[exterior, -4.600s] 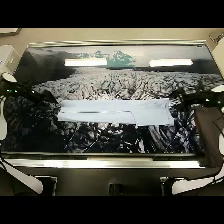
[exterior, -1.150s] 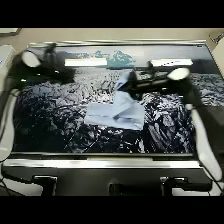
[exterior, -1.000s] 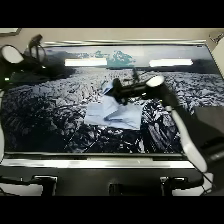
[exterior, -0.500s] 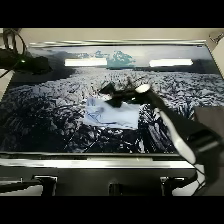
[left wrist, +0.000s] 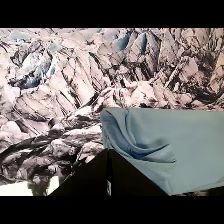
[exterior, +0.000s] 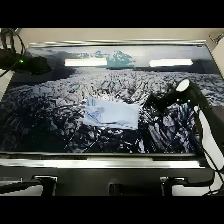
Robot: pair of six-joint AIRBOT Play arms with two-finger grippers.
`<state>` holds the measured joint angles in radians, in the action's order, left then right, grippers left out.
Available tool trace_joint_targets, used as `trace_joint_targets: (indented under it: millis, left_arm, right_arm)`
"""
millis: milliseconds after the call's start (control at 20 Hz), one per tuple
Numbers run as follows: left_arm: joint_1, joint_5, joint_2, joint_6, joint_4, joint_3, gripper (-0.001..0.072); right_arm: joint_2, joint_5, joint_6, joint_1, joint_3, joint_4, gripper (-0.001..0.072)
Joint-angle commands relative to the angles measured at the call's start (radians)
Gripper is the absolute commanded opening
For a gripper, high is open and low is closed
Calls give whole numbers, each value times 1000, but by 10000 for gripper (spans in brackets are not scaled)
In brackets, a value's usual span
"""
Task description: Fold the clothes and pants, and hang the long-sleeved shirts on hangers.
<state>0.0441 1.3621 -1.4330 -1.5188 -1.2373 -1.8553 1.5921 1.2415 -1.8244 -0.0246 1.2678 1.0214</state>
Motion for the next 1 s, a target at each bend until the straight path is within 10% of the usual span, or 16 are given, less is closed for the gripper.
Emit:
trace_joint_targets:
  millis: [0, 450, 550, 650, 950]
  left_arm:
    - [2, 29, 1, -11, 6, 0, 20]
    - [18, 34, 1, -27, 6, 0, 21]
    - [20, 34, 1, -29, 6, 0, 21]
    - [20, 35, 1, -29, 6, 0, 20]
    - [20, 36, 0, -11, 6, 0, 21]
  right_arm:
    - [32, -81, 197, -19, -143, -216, 642]
    - [123, -120, 418, 1, -185, -512, 560]
    - [142, -120, 420, 36, -185, -513, 487]
    - [147, -142, 442, 60, -185, -514, 91]
    - [45, 32, 439, -72, 7, -602, 43]
